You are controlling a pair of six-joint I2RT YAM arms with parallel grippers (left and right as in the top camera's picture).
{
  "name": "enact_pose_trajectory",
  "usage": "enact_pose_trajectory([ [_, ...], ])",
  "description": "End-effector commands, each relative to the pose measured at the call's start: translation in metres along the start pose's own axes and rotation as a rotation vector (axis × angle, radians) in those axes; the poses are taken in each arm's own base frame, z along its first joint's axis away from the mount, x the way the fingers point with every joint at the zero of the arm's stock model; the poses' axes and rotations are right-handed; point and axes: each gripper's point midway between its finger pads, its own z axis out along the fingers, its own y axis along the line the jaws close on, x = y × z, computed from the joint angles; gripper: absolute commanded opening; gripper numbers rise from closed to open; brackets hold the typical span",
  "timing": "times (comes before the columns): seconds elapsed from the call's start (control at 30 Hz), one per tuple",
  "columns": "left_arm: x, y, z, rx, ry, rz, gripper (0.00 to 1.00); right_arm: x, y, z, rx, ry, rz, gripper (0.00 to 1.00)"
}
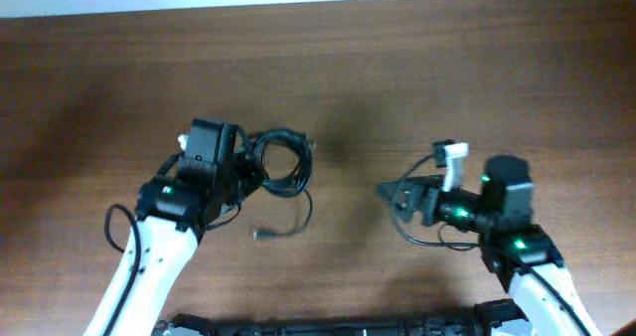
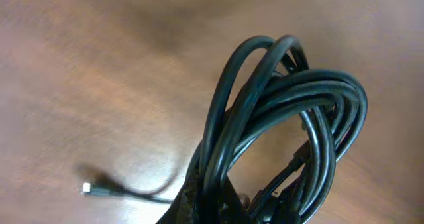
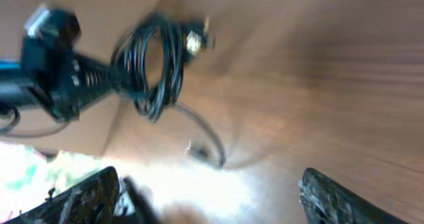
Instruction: Untangle cables
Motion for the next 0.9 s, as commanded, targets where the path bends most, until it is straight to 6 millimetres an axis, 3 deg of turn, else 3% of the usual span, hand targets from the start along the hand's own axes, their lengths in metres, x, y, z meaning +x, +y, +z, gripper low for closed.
enact_pose_trajectory([
  [0.0, 0.005, -0.047, -0.021, 0.182, -0.038, 0.228, 0.0, 0.016, 0.038, 0.032, -0.137, 0.098, -0.129, 0.78],
  [0.13, 0.032, -0.079, -0.027, 0.315, 0.007, 0.465, 0.0, 0.014, 0.042, 0.058, -0.101, 0.066, -0.096, 0.71],
  [0.27, 0.055, -0.089, -0.029, 0.353, 0.046, 0.567, 0.0, 0.004, 0.04, 0.067, -0.09, 0.021, -0.086, 0.3],
  [0.33, 0.066, -0.094, -0.032, 0.393, 0.085, 0.582, 0.0, 0.0, 0.035, 0.068, -0.059, -0.005, -0.062, 0.13],
  [0.37, 0.072, -0.097, -0.033, 0.411, 0.107, 0.592, 0.0, -0.004, 0.031, 0.068, -0.033, -0.027, -0.033, 0.1],
  [0.5, 0.102, -0.111, -0.044, 0.518, 0.206, 0.648, 0.0, -0.023, 0.01, 0.066, 0.09, -0.136, 0.015, 0.1],
  [0.6, 0.104, -0.111, -0.046, 0.536, 0.188, 0.73, 0.0, -0.016, -0.018, 0.062, 0.223, -0.136, 0.054, 0.1],
  [0.7, 0.09, -0.111, -0.059, 0.556, 0.128, 0.727, 0.0, -0.003, -0.043, 0.056, 0.344, -0.104, 0.083, 0.11],
  [0.8, 0.061, -0.106, -0.086, 0.585, 0.005, 0.683, 0.0, 0.004, -0.048, 0.055, 0.365, -0.072, 0.056, 0.13],
  [0.87, 0.055, -0.104, -0.09, 0.581, -0.021, 0.671, 0.0, 0.004, -0.048, 0.055, 0.365, -0.072, 0.056, 0.13],
])
